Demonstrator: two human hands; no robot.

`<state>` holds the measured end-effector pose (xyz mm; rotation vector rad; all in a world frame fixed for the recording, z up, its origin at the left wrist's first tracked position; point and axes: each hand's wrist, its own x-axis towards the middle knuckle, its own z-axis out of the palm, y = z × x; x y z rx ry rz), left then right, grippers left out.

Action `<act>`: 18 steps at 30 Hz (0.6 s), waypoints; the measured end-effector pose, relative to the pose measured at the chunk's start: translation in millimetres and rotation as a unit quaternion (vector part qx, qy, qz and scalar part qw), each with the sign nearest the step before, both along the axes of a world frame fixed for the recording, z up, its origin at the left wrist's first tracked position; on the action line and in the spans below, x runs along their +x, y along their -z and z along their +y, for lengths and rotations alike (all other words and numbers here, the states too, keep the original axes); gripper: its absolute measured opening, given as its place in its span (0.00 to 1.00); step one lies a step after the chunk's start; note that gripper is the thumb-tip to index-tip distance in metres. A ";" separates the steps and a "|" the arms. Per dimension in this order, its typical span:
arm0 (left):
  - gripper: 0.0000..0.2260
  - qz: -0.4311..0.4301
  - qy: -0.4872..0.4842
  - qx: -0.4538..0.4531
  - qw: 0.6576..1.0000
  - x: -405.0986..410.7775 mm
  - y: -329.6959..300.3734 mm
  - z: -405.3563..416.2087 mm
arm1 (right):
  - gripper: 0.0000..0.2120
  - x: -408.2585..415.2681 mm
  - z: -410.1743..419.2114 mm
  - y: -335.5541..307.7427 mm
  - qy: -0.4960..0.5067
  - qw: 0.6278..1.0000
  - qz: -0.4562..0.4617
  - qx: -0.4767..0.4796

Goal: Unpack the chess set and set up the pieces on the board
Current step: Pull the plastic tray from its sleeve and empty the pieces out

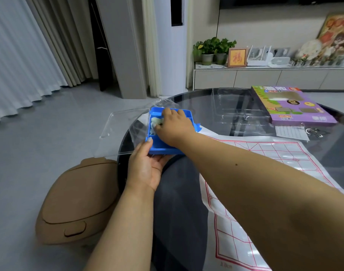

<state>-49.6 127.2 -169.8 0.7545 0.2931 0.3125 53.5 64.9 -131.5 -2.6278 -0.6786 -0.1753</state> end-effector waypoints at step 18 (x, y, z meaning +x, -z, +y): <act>0.09 0.030 -0.047 -0.013 0.998 3.4 3.6 -4.7 | 0.18 2.2 -2.8 2.2 -0.074 0.992 0.038 -0.092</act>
